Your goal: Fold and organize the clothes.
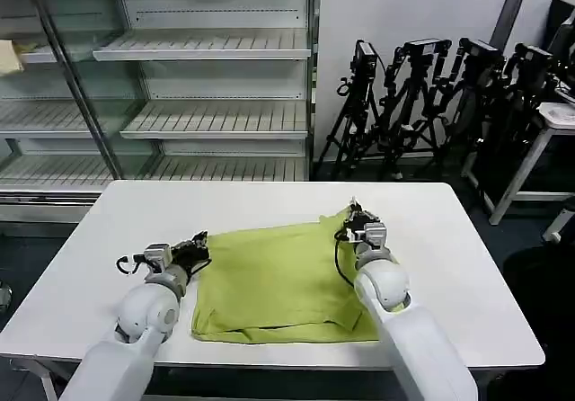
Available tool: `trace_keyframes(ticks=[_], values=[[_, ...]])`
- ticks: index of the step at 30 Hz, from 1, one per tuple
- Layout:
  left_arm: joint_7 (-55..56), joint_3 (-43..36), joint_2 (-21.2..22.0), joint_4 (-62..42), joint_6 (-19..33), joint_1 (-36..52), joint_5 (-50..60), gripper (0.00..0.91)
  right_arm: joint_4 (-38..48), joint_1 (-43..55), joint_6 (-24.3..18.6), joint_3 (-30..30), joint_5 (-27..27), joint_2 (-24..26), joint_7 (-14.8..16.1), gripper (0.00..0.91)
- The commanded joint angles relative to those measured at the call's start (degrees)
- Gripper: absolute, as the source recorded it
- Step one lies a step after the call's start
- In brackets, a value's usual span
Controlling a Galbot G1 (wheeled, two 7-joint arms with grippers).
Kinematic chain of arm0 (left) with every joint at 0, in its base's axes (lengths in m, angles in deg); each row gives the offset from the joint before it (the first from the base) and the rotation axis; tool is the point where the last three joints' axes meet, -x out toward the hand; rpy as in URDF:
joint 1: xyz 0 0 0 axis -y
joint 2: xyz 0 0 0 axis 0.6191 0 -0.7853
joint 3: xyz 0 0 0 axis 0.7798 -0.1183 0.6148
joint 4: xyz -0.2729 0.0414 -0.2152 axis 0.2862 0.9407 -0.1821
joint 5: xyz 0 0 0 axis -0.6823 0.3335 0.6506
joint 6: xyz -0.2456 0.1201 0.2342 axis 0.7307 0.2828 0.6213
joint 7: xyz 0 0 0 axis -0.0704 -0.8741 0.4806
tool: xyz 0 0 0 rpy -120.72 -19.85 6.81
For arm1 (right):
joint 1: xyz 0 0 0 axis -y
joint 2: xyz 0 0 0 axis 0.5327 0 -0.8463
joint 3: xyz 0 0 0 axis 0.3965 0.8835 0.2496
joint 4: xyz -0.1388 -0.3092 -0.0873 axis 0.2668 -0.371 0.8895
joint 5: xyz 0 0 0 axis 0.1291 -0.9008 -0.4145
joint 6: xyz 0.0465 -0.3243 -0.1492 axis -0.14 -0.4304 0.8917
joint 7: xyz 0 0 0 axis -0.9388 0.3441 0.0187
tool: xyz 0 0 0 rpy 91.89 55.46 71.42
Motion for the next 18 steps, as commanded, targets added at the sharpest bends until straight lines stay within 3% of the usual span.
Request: trace_keyframes(ticks=[1, 18], values=[[-0.1, 0.5, -0.6, 5.7, 0.2, -4.1, 0.5, 0.01, -9.9, -7.6, -1.0, -2.0, -0.6, 1.9, 0.6, 0.0], [-2.8, 3.5, -2.0, 15.6, 0.3, -16.3, 4.5, 0.01, -21.5, -25.2, -1.8, -8.7, -2.5, 2.9, 2.3, 0.0]])
